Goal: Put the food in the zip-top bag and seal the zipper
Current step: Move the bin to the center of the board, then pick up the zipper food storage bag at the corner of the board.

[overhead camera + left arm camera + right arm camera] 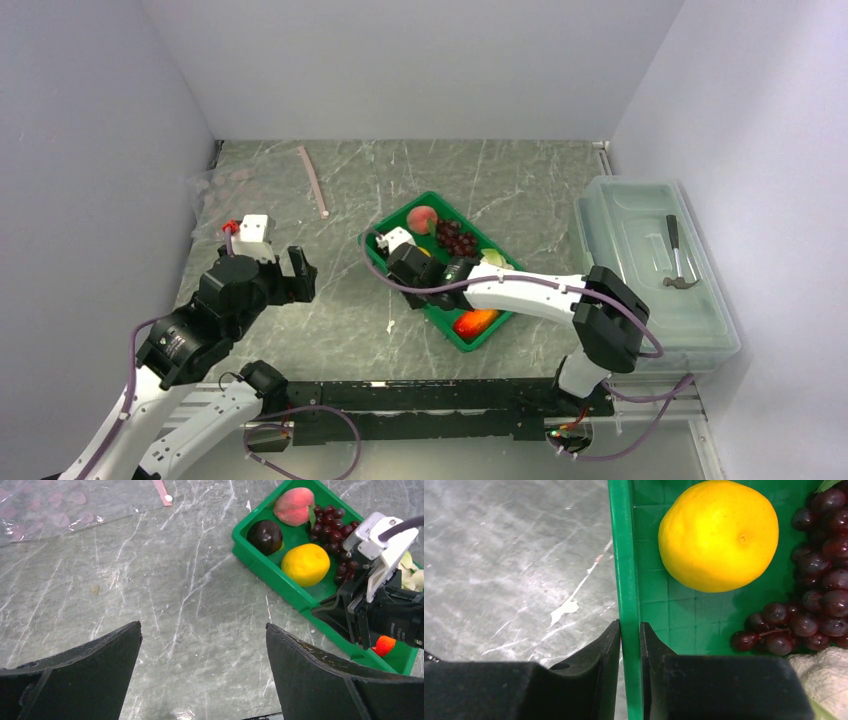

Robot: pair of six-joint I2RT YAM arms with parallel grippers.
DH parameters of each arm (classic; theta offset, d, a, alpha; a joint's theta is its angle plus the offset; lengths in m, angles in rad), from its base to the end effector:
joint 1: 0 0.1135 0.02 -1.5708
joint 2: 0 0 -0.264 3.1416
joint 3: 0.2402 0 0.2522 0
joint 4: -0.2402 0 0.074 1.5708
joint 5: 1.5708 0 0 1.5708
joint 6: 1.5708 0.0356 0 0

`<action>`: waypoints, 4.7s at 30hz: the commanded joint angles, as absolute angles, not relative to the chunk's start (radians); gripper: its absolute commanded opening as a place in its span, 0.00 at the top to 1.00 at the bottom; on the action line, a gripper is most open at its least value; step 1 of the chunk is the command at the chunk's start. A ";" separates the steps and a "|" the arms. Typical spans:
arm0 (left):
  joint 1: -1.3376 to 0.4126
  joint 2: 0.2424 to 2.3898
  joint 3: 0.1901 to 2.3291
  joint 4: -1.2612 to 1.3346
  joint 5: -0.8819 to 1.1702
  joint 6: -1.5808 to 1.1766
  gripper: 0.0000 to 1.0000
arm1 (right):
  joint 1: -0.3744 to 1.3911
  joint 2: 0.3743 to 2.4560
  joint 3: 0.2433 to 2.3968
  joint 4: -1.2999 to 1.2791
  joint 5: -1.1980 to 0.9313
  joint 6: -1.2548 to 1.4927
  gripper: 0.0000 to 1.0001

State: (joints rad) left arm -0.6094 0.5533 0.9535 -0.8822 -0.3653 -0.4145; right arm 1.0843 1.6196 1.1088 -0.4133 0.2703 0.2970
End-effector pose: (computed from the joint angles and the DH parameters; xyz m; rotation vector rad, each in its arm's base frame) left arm 0.0833 -0.0426 0.3532 -0.0282 2.0291 -0.2734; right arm 0.1679 0.2971 0.2233 -0.8415 2.3190 0.2678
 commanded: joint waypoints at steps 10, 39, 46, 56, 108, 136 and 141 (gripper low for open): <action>-0.610 0.557 0.957 -0.869 -0.380 -0.431 0.00 | 0.944 1.521 1.003 -0.378 0.368 0.534 1.00; -0.610 0.563 0.956 -0.865 -0.372 -0.428 0.00 | 0.918 1.508 0.987 -0.367 0.560 0.757 0.73; -0.611 0.574 0.954 -0.857 -0.365 -0.441 0.00 | 0.919 1.458 1.018 -0.381 0.578 0.735 0.45; -0.610 0.643 0.963 -0.843 -0.443 -0.451 0.00 | 0.919 1.407 1.090 -0.391 0.557 0.667 0.34; -0.216 2.189 2.057 -0.935 -0.563 -0.310 0.15 | 0.916 0.852 0.746 -0.347 0.337 0.551 0.26; -0.207 2.549 2.411 -0.929 -0.742 -0.253 0.18 | 0.916 0.819 0.701 -0.278 0.221 0.554 0.26; -0.207 2.577 2.426 -0.919 -0.749 -0.244 0.18 | 0.916 0.818 0.702 -0.276 0.218 0.552 0.26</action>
